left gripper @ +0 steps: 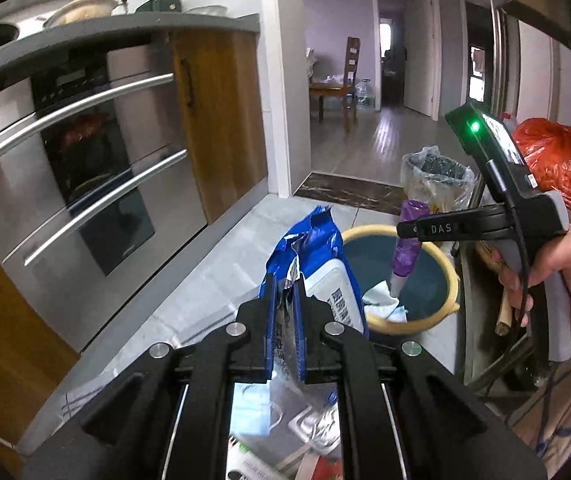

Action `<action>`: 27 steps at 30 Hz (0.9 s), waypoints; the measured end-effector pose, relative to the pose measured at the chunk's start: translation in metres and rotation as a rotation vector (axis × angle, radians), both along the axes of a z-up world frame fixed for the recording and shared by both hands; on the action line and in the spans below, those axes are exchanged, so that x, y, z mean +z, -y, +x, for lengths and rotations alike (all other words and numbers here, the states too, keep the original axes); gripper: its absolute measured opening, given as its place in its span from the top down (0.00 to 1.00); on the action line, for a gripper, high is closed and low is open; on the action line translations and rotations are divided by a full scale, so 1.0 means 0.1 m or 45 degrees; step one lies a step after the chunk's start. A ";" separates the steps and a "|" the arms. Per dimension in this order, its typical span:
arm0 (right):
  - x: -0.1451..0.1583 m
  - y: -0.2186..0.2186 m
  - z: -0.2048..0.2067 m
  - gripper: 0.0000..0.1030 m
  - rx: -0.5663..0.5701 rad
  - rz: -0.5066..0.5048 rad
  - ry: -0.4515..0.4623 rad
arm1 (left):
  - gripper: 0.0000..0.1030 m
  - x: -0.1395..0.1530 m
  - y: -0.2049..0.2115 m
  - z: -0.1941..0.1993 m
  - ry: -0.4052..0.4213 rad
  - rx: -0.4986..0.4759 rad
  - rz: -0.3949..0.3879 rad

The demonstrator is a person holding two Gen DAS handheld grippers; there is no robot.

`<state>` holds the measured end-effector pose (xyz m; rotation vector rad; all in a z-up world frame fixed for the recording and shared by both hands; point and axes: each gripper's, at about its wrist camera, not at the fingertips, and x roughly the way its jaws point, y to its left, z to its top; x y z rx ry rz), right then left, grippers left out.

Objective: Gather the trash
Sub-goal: 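Carry the bottle with the right gripper while the left gripper carries the wipes over the bin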

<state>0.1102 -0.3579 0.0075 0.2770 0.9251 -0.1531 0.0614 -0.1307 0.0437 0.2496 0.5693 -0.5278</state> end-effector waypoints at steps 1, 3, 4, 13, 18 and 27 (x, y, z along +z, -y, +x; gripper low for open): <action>-0.03 0.08 0.00 0.67 -0.035 -0.006 -0.011 | 0.93 0.01 0.09 0.02 0.007 -0.010 0.008; -0.09 0.20 0.00 0.67 -0.076 -0.005 -0.027 | 0.93 0.00 0.22 0.05 0.007 -0.029 0.020; -0.12 0.25 0.01 0.67 -0.087 -0.003 -0.032 | 0.93 -0.01 0.32 0.06 0.008 -0.044 0.034; -0.27 0.70 0.02 0.67 -0.228 0.065 -0.068 | 0.93 -0.09 0.97 0.28 0.007 -0.118 0.098; -0.38 0.89 0.03 0.67 -0.290 0.076 -0.095 | 0.93 -0.12 1.26 0.38 0.020 -0.154 0.146; -0.55 1.16 0.02 0.67 -0.369 0.115 -0.132 | 0.93 -0.27 1.63 0.65 -0.074 -0.152 0.117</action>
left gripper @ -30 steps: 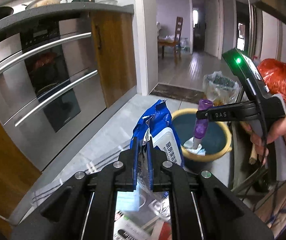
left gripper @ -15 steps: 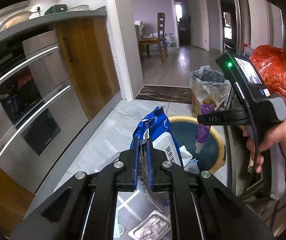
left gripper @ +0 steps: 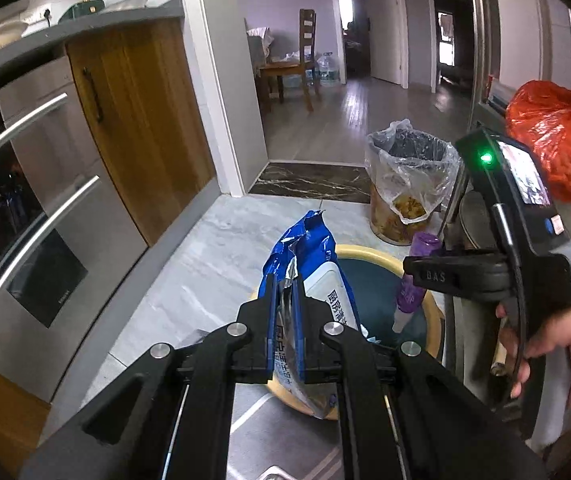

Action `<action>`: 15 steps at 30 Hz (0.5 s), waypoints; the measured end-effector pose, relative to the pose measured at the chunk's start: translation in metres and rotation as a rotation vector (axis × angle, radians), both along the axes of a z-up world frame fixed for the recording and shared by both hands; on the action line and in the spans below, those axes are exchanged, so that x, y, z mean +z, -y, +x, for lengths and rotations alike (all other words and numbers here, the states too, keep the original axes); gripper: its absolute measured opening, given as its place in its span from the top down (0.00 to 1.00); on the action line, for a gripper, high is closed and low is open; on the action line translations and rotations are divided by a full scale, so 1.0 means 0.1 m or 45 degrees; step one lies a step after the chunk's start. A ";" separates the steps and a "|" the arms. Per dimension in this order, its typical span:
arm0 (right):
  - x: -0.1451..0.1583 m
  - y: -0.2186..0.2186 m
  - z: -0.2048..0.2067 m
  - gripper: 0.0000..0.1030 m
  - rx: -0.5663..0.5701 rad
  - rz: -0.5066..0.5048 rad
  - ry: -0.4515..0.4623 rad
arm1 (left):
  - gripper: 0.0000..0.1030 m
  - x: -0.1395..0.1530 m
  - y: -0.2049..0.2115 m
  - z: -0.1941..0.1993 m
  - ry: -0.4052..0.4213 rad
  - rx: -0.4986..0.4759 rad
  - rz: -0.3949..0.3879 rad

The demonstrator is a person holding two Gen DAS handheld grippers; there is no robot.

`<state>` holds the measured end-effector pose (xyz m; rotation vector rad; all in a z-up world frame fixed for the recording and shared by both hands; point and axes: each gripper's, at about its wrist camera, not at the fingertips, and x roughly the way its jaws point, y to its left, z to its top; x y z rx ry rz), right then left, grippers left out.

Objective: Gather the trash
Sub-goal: 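Carry the bottle with the right gripper while the left gripper carries the wipes over the bin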

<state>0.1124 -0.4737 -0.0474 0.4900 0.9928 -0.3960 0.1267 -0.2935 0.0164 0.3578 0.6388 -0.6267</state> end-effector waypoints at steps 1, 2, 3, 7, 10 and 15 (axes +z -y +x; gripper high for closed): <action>-0.01 0.01 0.01 0.67 -0.001 0.002 -0.005 | 0.93 -0.05 0.04 0.02 -0.019 0.005 -0.001; -0.03 0.01 0.01 0.67 0.003 0.004 -0.011 | 0.93 -0.08 0.07 0.03 -0.027 0.010 -0.004; -0.04 0.01 0.02 0.67 0.008 0.004 -0.013 | 0.93 -0.12 0.10 0.04 -0.038 0.013 -0.004; -0.06 -0.01 0.04 0.67 0.021 0.001 -0.025 | 0.93 -0.24 0.17 0.05 -0.072 0.015 -0.016; -0.10 -0.01 0.05 0.67 0.025 0.010 -0.036 | 0.93 -0.35 0.21 0.03 -0.092 0.004 -0.017; -0.16 -0.05 0.08 0.67 0.048 0.015 -0.056 | 0.93 -0.53 0.20 0.03 -0.112 0.021 0.024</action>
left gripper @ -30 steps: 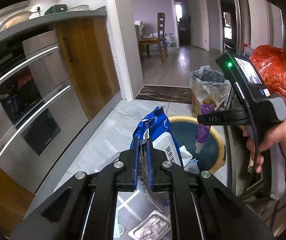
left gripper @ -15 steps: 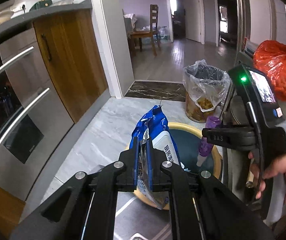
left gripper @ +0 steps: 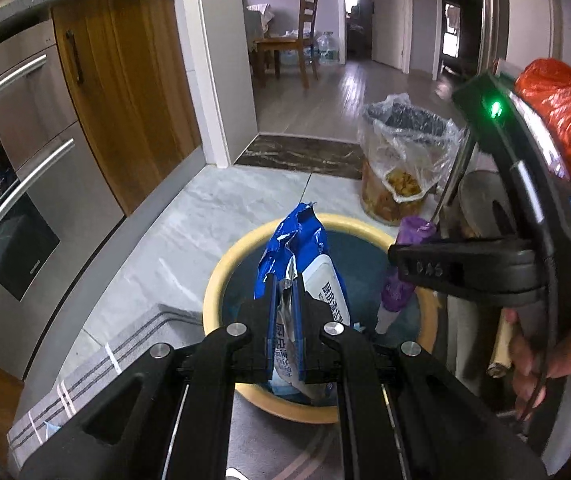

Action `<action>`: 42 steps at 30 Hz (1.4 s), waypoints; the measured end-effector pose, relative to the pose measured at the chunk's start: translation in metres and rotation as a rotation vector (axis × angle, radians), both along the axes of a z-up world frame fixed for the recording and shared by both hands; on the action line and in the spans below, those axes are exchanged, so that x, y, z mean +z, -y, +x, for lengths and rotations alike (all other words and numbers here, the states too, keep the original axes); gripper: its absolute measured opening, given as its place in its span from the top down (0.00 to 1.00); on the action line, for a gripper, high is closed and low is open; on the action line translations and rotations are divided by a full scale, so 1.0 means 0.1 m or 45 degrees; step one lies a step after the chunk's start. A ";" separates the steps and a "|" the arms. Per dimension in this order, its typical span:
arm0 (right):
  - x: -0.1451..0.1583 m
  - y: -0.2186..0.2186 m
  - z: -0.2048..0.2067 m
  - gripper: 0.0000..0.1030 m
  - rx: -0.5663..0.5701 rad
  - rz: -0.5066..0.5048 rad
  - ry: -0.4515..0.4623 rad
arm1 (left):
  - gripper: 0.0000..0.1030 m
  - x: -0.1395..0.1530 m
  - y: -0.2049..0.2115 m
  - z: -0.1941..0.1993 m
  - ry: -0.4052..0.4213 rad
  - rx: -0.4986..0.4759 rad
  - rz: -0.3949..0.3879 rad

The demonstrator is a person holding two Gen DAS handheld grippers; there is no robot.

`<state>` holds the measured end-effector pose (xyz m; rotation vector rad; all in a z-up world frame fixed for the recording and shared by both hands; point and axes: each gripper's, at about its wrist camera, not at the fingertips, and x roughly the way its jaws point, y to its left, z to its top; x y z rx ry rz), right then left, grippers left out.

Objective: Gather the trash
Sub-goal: 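Carry the bottle with the right gripper while the left gripper carries the wipes over the bin, then open the right gripper over the bin while the left gripper also opens, then move both open grippers back over the remaining trash on the mat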

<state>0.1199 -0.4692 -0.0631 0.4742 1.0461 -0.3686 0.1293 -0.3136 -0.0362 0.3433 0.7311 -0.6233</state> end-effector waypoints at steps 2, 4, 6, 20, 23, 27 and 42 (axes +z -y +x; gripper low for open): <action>-0.02 0.00 0.01 0.67 0.008 0.020 0.013 | 0.93 -0.05 -0.01 0.02 -0.006 0.011 0.015; -0.05 -0.02 0.02 0.67 0.019 0.025 0.013 | 0.93 -0.09 -0.05 0.05 -0.017 0.024 0.025; -0.08 -0.04 0.04 0.67 0.042 0.035 0.009 | 0.92 -0.12 -0.08 0.08 -0.027 0.038 0.033; -0.06 -0.13 0.09 0.67 0.074 0.005 -0.017 | 0.89 -0.13 -0.19 0.11 -0.040 0.062 0.028; -0.01 -0.13 0.09 0.58 0.068 -0.001 0.006 | 0.87 -0.12 -0.21 0.08 -0.040 0.061 0.027; 0.04 -0.15 0.08 0.48 0.043 -0.008 0.020 | 0.74 -0.10 -0.29 0.04 -0.040 0.080 0.014; 0.43 -0.64 0.01 0.11 0.007 -0.077 0.096 | 0.14 0.30 -1.00 -0.26 0.026 0.176 -0.071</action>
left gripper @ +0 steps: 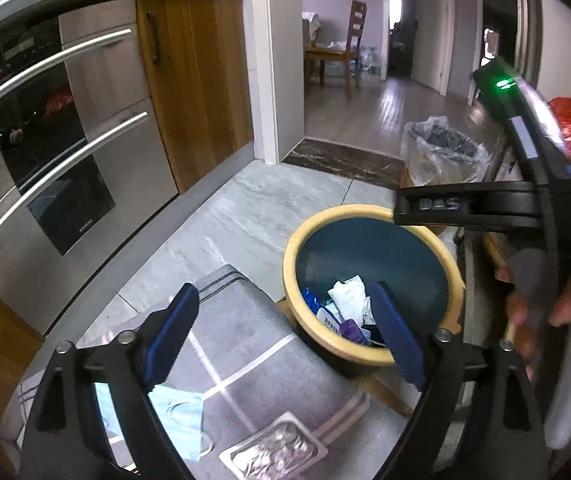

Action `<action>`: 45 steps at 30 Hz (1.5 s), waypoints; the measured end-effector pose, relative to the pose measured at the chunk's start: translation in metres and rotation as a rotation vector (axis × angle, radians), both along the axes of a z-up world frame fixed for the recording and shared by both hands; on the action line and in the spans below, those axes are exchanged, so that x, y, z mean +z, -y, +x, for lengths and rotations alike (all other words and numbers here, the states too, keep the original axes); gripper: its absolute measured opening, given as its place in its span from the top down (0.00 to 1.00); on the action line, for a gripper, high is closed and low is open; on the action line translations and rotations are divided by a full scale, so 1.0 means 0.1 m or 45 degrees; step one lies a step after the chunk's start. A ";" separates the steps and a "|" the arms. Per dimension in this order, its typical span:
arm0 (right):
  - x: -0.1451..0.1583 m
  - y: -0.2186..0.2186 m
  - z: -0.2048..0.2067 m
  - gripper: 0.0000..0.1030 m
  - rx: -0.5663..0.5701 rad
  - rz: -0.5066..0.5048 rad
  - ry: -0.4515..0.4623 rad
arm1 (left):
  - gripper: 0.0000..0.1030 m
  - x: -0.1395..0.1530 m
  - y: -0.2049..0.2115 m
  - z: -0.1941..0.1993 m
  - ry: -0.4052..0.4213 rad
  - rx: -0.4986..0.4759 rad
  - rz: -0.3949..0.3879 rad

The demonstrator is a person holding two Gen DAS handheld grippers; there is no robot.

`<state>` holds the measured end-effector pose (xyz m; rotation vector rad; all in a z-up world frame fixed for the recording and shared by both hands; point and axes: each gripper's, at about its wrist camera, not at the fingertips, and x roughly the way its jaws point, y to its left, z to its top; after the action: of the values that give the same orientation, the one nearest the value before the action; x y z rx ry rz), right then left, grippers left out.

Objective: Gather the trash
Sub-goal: 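Move both open grippers back over the remaining trash on the mat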

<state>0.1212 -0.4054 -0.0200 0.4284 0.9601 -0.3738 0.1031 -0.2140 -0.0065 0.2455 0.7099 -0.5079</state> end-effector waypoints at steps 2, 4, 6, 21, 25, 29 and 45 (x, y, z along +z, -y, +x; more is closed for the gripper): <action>0.00 -0.10 0.01 0.11 0.036 -0.025 -0.018 | 0.13 0.09 -0.18 -0.14 0.028 -0.014 0.011; 0.02 -0.17 0.00 0.11 0.055 -0.038 -0.008 | 0.11 0.15 -0.37 -0.27 0.049 -0.018 0.030; 0.03 -0.24 -0.01 0.11 0.061 -0.049 -0.007 | 0.10 0.20 -0.57 -0.39 0.061 -0.010 0.046; 0.22 -0.86 -0.20 0.10 0.173 0.111 0.055 | 0.07 0.32 -1.87 -0.91 0.025 0.205 -0.009; 0.20 -1.08 -0.33 0.10 0.236 0.087 0.034 | 0.07 0.22 -2.07 -0.92 -0.016 0.267 -0.037; 0.06 -1.27 -0.43 0.10 0.299 0.136 -0.027 | 0.07 0.07 -2.16 -0.82 -0.073 0.308 -0.034; -0.70 -2.09 -0.87 0.10 0.477 0.224 -0.342 | 0.07 -0.27 -2.47 -0.58 -0.248 0.469 -0.038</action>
<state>0.0338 -0.1960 -0.0897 0.3524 1.3141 -0.0046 0.0448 0.0332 -0.0335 0.0338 0.9134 -0.1908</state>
